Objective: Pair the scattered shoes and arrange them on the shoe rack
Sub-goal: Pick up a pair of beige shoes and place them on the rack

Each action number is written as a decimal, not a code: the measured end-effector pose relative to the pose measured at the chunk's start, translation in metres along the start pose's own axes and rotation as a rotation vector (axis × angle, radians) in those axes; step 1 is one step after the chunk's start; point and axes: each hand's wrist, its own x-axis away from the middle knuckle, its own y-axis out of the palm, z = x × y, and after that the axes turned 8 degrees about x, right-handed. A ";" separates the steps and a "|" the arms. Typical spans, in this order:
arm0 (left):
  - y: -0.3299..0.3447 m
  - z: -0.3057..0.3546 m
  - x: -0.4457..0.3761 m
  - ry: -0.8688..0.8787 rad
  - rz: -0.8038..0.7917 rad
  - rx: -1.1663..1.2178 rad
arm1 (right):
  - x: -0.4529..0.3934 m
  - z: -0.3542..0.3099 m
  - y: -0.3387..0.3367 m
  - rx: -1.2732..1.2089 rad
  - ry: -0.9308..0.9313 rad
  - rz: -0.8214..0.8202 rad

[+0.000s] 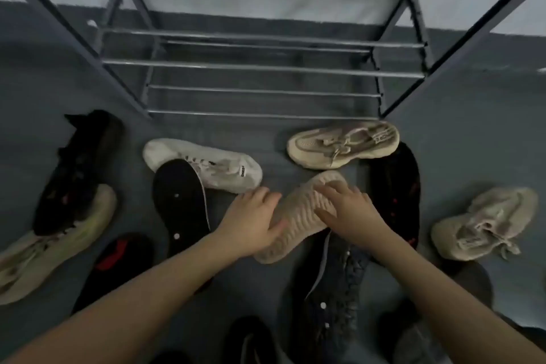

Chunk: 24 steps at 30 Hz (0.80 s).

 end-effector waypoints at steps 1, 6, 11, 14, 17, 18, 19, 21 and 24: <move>0.014 -0.003 -0.005 0.010 -0.002 -0.030 | -0.004 0.003 0.011 0.056 0.006 -0.018; 0.071 -0.004 -0.012 -0.001 0.039 -0.125 | -0.010 0.018 0.062 0.068 0.014 0.145; 0.087 0.001 -0.009 -0.024 0.119 -0.228 | -0.003 0.021 0.076 0.022 0.003 0.137; 0.083 -0.006 -0.006 0.060 0.232 -0.147 | 0.003 0.022 0.076 -0.073 -0.021 0.178; 0.068 -0.006 0.008 0.096 0.203 0.042 | 0.013 0.017 0.074 -0.157 -0.034 0.284; 0.064 -0.006 0.013 0.092 0.156 0.129 | 0.018 0.014 0.074 -0.163 -0.040 0.332; 0.060 -0.006 0.020 0.084 0.102 0.215 | 0.024 0.010 0.075 -0.162 -0.049 0.389; 0.061 -0.008 0.032 0.096 0.062 0.299 | 0.035 0.002 0.082 -0.154 -0.063 0.474; 0.071 -0.015 0.041 0.105 0.197 0.228 | 0.039 -0.011 0.096 -0.114 -0.077 0.506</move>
